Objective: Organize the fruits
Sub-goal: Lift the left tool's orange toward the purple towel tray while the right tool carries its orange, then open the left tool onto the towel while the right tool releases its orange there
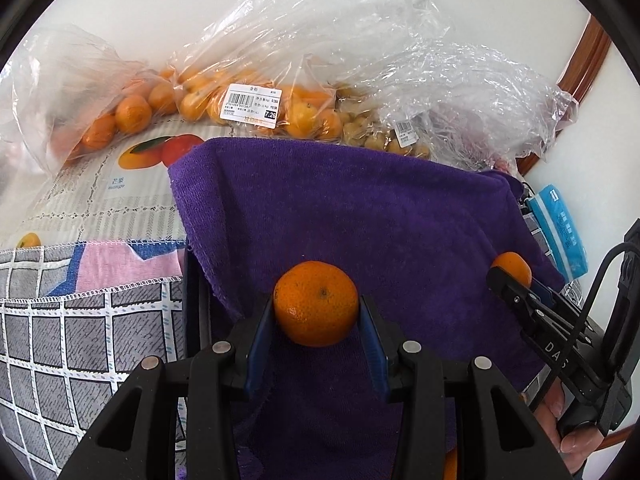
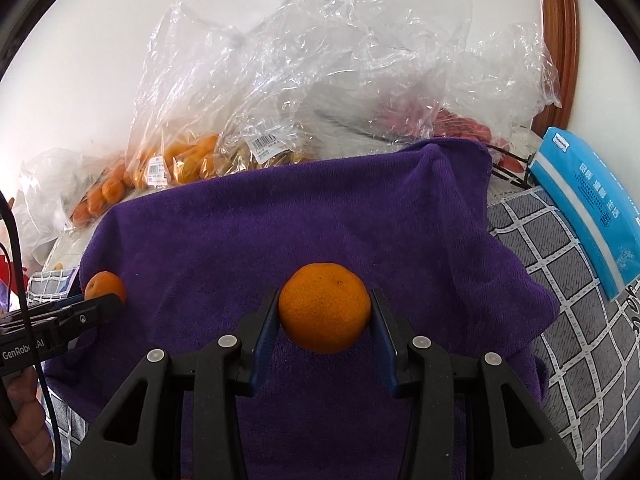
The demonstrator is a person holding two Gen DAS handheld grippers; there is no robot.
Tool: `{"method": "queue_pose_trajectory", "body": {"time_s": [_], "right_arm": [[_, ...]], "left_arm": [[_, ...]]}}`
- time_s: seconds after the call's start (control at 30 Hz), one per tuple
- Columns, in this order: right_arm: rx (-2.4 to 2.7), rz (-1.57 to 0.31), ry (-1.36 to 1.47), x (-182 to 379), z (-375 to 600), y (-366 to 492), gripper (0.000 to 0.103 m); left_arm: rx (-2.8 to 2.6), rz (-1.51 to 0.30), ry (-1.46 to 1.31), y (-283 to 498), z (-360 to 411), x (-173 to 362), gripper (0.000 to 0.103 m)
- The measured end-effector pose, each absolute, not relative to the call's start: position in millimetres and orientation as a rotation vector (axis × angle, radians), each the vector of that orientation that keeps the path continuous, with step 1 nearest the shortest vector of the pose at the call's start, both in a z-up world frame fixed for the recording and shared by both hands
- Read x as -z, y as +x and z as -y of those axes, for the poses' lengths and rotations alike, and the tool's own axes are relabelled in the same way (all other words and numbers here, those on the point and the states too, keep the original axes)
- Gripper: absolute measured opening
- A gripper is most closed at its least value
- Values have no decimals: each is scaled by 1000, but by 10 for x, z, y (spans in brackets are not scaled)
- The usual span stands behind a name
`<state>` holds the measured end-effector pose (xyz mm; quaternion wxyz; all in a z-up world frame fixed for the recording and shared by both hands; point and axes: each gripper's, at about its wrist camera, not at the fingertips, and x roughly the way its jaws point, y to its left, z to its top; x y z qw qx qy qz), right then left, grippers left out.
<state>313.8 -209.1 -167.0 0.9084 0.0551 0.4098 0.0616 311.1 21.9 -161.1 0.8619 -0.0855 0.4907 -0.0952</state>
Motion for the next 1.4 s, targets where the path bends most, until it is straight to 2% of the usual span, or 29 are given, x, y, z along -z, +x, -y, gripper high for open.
{"method": "queue_pose_trajectory", "body": {"time_s": [0.3, 0.43, 0.6, 0.67, 1.07, 1.4], "right_arm": [[-129, -847, 108, 1671, 2100, 3141, 44], [-133, -839, 111, 1608, 2101, 3118, 44], [-128, -796, 115, 1386, 2123, 2984, 54], [-123, -779, 118, 1287, 2139, 2900, 58], [-124, -671, 98, 760, 2156, 2117, 59], [-89, -612, 87, 572, 2345, 1454, 59]], "left_arm": [[204, -1040, -159, 3101, -188, 1630, 40], [198, -1041, -165, 3071, -203, 1583, 46], [184, -998, -169, 2923, -239, 1384, 51], [178, -983, -167, 2827, -250, 1289, 51], [139, -857, -157, 1908, -362, 777, 50], [93, -782, -164, 1258, -359, 683, 50]]}}
